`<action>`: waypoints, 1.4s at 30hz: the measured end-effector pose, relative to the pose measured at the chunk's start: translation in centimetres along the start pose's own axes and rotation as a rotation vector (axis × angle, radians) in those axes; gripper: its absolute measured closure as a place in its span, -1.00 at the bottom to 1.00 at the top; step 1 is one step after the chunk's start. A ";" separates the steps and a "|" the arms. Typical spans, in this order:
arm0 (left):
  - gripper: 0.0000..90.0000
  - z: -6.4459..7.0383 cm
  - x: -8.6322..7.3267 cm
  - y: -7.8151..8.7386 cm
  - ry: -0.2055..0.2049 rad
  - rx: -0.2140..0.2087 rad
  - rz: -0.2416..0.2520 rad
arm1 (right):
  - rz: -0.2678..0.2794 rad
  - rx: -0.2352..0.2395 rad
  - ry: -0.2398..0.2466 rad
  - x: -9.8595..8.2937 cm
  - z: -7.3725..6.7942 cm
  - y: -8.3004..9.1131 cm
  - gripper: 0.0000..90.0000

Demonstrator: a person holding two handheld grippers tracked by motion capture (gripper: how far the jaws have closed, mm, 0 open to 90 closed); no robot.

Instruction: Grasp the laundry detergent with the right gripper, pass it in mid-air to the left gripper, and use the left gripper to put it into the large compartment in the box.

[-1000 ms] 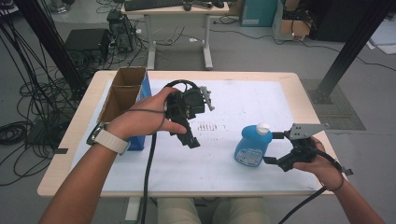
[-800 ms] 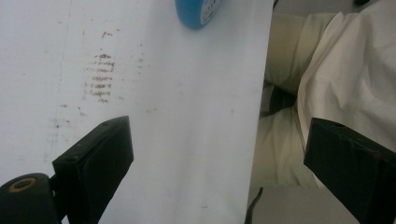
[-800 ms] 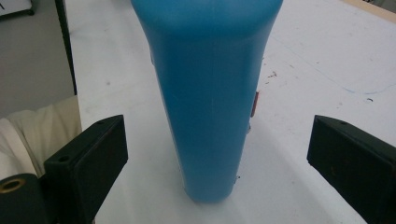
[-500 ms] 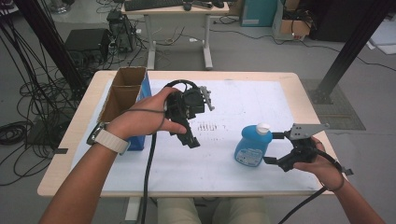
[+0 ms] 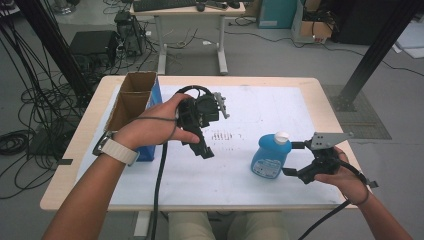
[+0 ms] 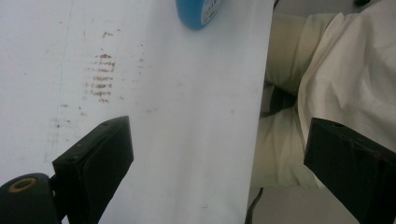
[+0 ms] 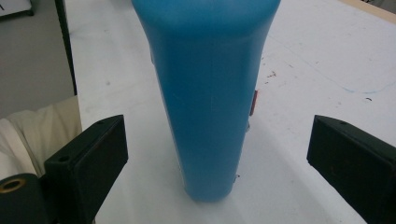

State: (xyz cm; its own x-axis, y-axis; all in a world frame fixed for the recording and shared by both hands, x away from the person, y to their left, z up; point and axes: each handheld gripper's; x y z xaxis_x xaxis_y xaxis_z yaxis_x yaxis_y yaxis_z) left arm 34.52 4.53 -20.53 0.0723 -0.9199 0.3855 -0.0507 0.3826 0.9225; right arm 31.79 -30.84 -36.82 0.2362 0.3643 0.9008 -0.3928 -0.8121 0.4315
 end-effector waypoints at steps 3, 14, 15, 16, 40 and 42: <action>-0.81 0.0 0.0 0.0 -0.003 0.001 0.002 | -0.001 0.000 0.000 0.0 0.0 0.0 -0.88; -0.81 0.0 0.0 0.0 -0.002 0.002 0.002 | 0.004 0.002 0.003 0.0 0.0 -0.1 -0.89; -0.81 0.0 0.0 0.0 -0.003 0.002 0.002 | 0.005 0.001 0.002 0.0 0.0 -0.1 -0.89; -0.81 0.0 0.0 0.0 -0.003 0.002 0.002 | 0.005 0.001 0.002 0.0 0.0 -0.1 -0.89; -0.81 -0.1 -0.2 -0.1 0.002 -0.001 0.007 | 0.020 0.002 0.000 -0.2 0.2 -0.5 -0.89; -0.81 -0.1 -0.2 -0.2 0.002 -0.001 0.006 | 0.019 0.004 -0.002 -0.2 0.2 -0.8 -0.89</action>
State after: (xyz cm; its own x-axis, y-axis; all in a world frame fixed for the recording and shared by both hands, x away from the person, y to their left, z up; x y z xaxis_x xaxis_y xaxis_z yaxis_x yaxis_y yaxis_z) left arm 34.62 4.67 -20.78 0.0737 -0.9173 0.3913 -0.0504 0.3884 0.9201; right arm 32.25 -30.39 -37.35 0.2309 0.3481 0.9086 -0.3936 -0.8206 0.4144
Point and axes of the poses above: each handheld gripper's, and its own axes: y roughly backward along the jaws, x roughly out of its top, z roughly to its right, and after that the axes turned 7 degrees about z, right-handed
